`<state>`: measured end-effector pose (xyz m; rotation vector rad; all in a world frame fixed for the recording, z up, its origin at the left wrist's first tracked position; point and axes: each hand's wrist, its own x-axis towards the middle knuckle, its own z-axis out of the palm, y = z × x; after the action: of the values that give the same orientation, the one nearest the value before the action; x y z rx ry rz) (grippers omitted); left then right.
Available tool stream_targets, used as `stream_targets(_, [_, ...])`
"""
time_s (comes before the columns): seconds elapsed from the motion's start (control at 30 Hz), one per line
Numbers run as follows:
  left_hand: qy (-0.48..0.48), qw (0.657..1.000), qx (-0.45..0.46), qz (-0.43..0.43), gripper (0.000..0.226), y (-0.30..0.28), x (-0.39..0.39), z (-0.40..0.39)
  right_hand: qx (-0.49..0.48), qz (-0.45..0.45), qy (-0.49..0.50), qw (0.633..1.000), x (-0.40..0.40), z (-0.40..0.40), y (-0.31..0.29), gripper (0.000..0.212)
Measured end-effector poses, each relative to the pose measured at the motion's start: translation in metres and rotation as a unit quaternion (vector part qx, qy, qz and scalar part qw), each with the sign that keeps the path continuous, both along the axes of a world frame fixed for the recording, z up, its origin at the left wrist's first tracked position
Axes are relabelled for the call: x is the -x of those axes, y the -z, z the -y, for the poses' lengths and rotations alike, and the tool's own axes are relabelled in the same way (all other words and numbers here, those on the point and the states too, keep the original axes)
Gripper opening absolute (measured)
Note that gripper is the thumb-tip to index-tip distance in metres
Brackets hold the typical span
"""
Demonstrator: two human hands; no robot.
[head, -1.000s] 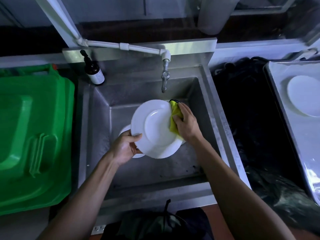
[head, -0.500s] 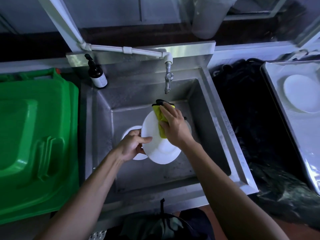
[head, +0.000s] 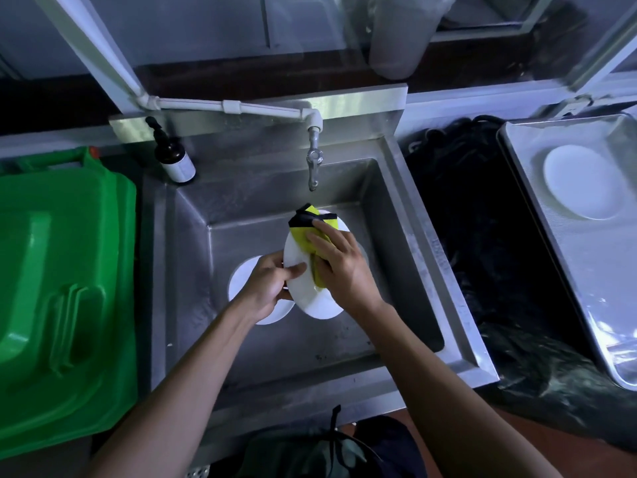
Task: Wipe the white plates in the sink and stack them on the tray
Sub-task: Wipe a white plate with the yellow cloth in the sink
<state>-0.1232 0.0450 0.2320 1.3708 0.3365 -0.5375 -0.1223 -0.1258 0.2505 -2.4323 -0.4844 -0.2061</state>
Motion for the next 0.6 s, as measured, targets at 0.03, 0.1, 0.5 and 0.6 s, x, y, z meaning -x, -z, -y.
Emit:
stream_targets(0.03, [0.008, 1.000, -0.013, 0.011, 0.016, -0.001, -0.004, 0.007, 0.004, 0.003, 0.003, 1.000, 0.001, 0.007, 0.000, 0.044])
stream_targets(0.1, [0.022, 0.999, -0.043, 0.025, 0.017, -0.004, -0.012, 0.022, 0.004, 0.004, 0.012, 1.000, 0.003, 0.025, 0.000, 0.045])
stream_targets(0.5, [0.127, 0.929, -0.302, 0.174, 0.029, -0.039, -0.086, 0.147, 0.004, 0.002, 0.118, 0.993, -0.014, 0.187, -0.014, 0.052])
stream_targets(0.6, [0.154, 0.890, -0.350, 0.251, 0.033, -0.054, -0.099, 0.192, -0.011, 0.003, 0.164, 0.986, -0.020, 0.232, -0.020, 0.053])
